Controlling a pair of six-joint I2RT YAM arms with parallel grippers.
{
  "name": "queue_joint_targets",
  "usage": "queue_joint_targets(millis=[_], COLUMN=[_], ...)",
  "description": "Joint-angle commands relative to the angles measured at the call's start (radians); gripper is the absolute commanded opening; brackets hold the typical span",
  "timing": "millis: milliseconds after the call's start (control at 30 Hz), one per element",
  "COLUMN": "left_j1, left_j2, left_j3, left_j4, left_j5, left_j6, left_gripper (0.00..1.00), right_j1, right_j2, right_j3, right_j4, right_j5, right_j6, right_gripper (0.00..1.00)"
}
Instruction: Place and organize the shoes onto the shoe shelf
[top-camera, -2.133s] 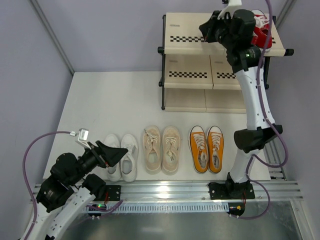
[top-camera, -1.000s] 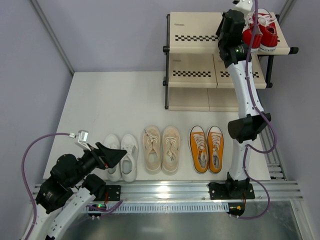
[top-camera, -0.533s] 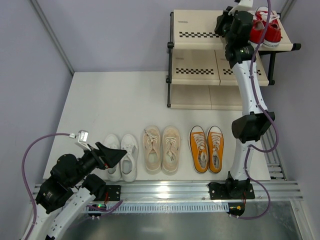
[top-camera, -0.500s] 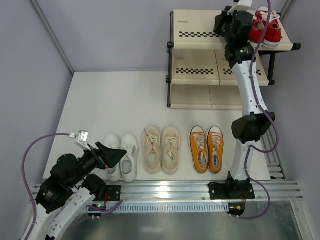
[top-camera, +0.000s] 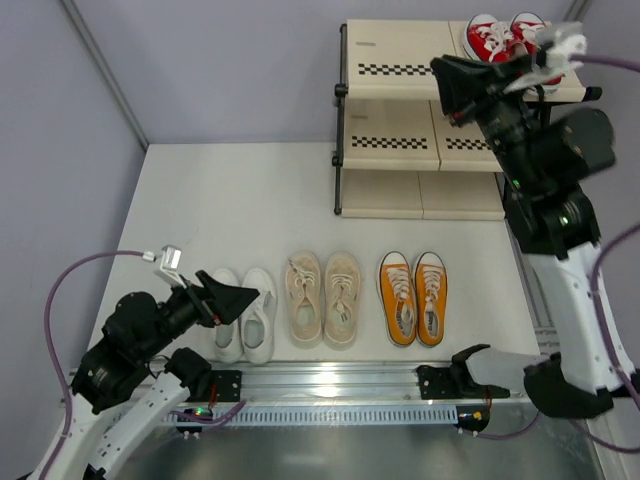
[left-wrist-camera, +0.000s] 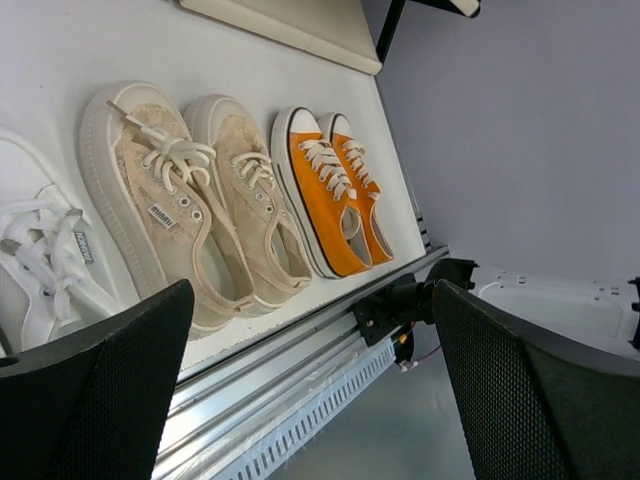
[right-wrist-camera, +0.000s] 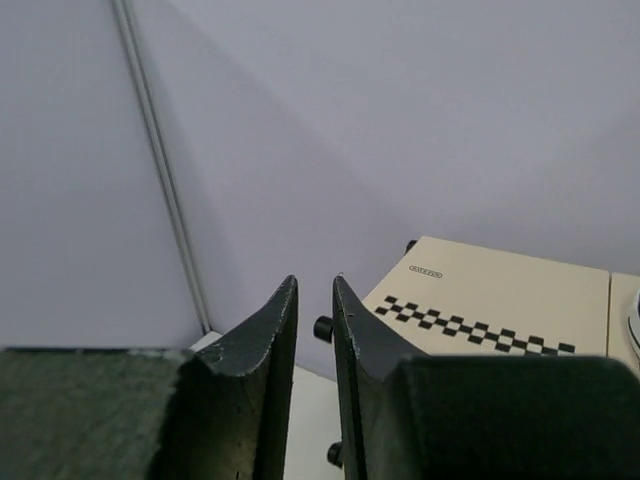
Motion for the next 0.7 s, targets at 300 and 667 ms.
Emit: queue_joint_targets(millis=[300,667], left_j1=[-0.001,-0.513], left_j2=[0.331,0.778], left_j3=[0.052,0.240], left_j4=[0.181,0.000], left_j5=[0.104,-0.488], left_j6=[0.059,-0.037], left_gripper=[1.00,1.00], right_j1=[0.040,0.041], right_j2=[-0.617,-0.853], right_j3=[-0.559,-0.785], right_j4=[-0.436,-0.711], right_j5=[0.158,0.341], right_j6=[0.100,0.241], right_gripper=[0.41,0.67])
